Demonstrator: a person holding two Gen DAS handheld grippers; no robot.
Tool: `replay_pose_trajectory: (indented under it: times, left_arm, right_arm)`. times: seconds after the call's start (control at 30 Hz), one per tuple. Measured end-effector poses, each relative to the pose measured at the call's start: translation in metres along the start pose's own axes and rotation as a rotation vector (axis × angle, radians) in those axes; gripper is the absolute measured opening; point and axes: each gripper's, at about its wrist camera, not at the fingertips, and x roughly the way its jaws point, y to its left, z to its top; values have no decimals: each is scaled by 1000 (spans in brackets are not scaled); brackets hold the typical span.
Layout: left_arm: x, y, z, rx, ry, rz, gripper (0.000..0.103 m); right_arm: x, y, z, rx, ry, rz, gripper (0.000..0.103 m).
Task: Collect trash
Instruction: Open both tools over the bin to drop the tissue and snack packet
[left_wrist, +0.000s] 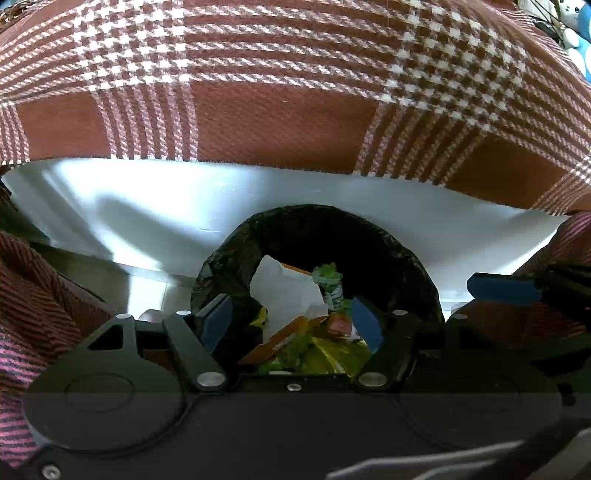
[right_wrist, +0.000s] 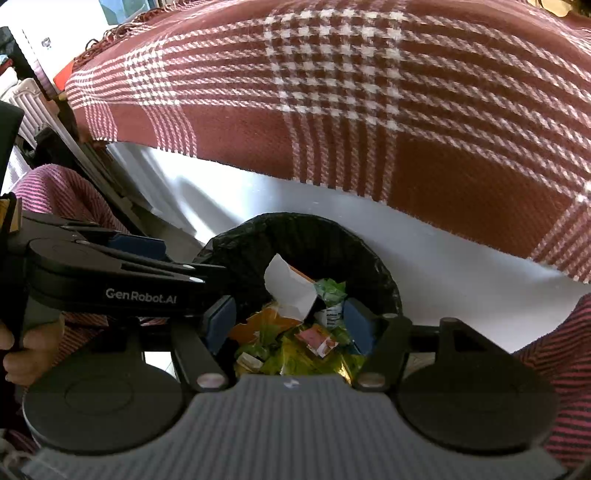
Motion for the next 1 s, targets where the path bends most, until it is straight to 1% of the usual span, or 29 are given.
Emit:
replay_pose_trajectory:
  times: [0.83, 1.0]
  left_arm:
    - [-1, 0, 0, -10, -4, -13, 77]
    - [-4, -3, 0, -3, -23, -6, 78]
  right_arm:
    - [-4, -4, -2, 14, -8, -9, 77]
    - [-5, -2, -2, 21, -13, -13, 77]
